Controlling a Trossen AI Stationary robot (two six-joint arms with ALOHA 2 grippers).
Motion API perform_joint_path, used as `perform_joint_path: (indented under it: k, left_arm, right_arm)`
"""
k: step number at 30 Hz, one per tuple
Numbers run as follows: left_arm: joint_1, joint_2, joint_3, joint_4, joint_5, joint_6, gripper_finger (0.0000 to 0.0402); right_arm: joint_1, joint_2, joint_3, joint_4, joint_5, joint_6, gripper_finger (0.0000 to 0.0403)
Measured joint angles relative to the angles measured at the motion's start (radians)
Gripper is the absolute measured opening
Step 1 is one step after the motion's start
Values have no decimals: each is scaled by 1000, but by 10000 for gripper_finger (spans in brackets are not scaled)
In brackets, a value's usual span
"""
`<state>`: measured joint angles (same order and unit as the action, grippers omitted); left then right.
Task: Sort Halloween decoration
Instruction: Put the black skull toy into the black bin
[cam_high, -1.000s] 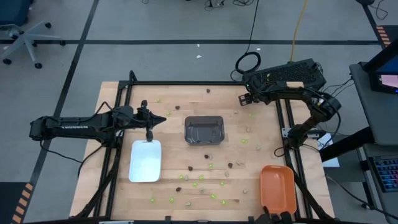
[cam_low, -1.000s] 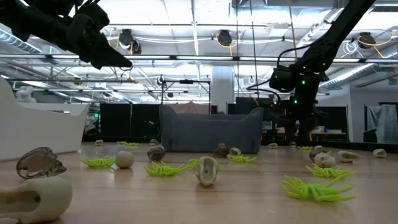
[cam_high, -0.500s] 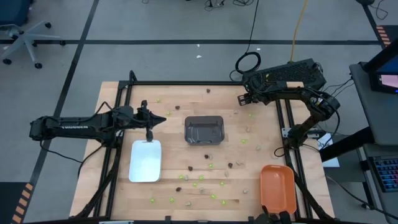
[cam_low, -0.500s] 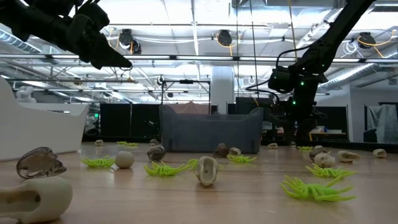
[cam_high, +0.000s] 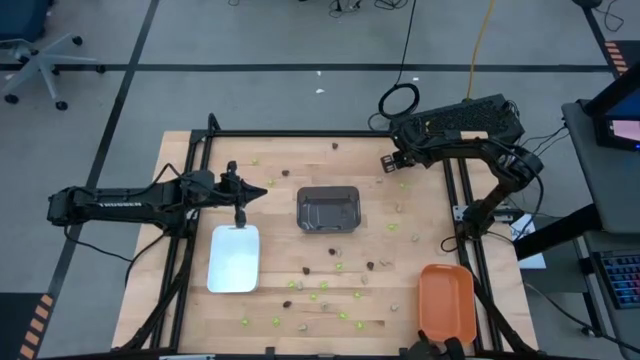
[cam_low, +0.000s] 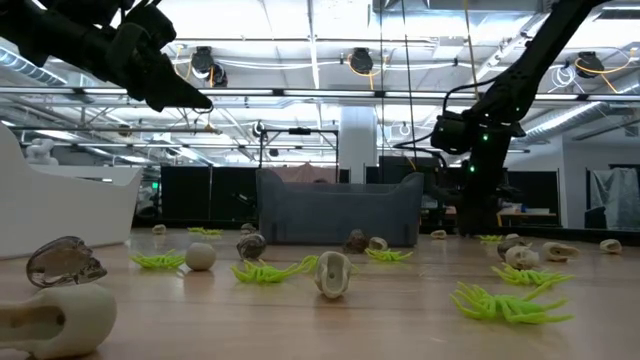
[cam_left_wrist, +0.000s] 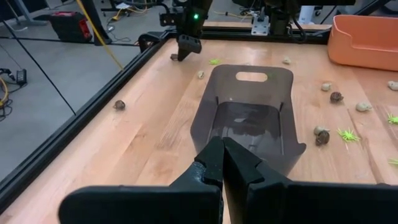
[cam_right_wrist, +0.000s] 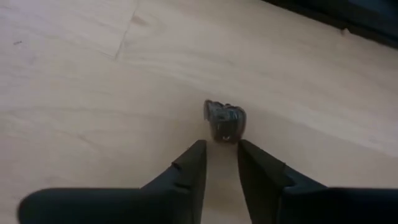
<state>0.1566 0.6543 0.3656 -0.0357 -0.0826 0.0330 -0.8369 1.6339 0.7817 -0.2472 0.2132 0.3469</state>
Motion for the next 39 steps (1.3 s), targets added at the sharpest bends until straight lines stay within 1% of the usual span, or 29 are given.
perform_joint_path:
  k: [7, 9, 13, 22, 30, 34, 37, 39]
  left_arm:
    - [0, 0, 0, -5, 0, -1, 1]
    - [0, 0, 0, -5, 0, -1, 1]
    - [0, 0, 0, -5, 0, -1, 1]
    - [0, 0, 0, -26, 0, 0, 1]
    - [0, 0, 0, -28, 0, 0, 1]
    - [0, 0, 0, -28, 0, 0, 1]
    - [0, 0, 0, -27, 0, 4, 1]
    - [0, 0, 0, -27, -3, 9, 1]
  right_arm:
    - [2, 8, 0, -3, 10, -43, 14]
    - [1, 8, 0, -4, 3, -61, 4]
    - [1, 6, -1, -7, -7, -81, 4]
    - [29, -43, -6, -27, -130, -106, 0]
    - [67, -74, -6, -34, -155, -101, 0]
    - [66, -103, -6, -31, -133, -30, 0]
    - [67, -132, -4, -18, -68, 5, 7]
    - [67, -136, 9, -20, -15, 6, 23]
